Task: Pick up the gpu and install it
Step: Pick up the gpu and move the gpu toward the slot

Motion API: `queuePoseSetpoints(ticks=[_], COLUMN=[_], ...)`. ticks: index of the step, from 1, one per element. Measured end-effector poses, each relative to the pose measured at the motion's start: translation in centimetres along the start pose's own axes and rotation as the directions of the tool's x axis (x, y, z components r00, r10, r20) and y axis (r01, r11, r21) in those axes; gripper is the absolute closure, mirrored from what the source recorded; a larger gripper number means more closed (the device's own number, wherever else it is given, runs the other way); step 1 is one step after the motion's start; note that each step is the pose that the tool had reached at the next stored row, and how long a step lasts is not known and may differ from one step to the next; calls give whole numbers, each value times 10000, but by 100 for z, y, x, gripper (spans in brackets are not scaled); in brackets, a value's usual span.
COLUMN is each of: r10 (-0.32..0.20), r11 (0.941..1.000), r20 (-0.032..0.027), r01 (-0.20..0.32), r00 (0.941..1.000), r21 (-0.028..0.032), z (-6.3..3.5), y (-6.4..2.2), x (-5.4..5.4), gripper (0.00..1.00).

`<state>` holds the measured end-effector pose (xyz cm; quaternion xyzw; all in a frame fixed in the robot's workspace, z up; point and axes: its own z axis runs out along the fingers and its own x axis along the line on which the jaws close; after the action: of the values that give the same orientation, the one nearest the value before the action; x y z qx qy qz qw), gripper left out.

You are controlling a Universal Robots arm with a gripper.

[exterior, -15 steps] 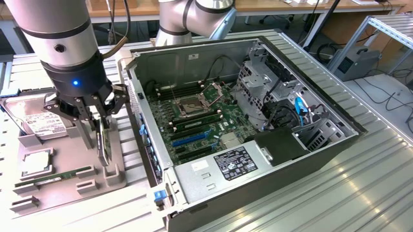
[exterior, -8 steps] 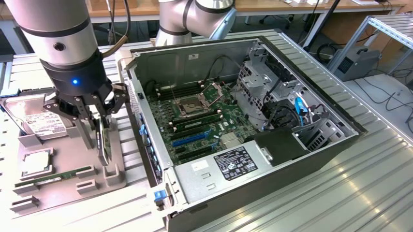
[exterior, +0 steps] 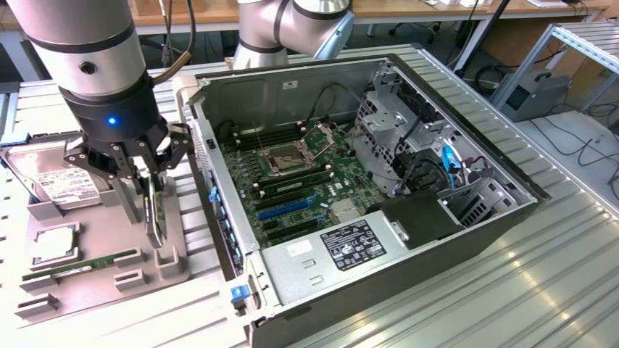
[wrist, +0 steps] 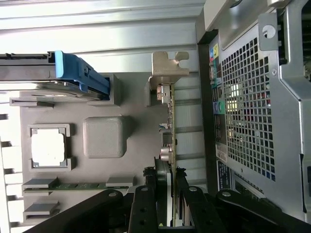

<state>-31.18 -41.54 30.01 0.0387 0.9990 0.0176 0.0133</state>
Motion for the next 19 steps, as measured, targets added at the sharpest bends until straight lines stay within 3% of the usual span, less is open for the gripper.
queuePoseSetpoints(ticks=[19], r10=[0], r11=[10000], r20=[0], r01=[0], r00=[10000], r21=[0], z=[-46], y=[2], x=[-1], gripper=[73])
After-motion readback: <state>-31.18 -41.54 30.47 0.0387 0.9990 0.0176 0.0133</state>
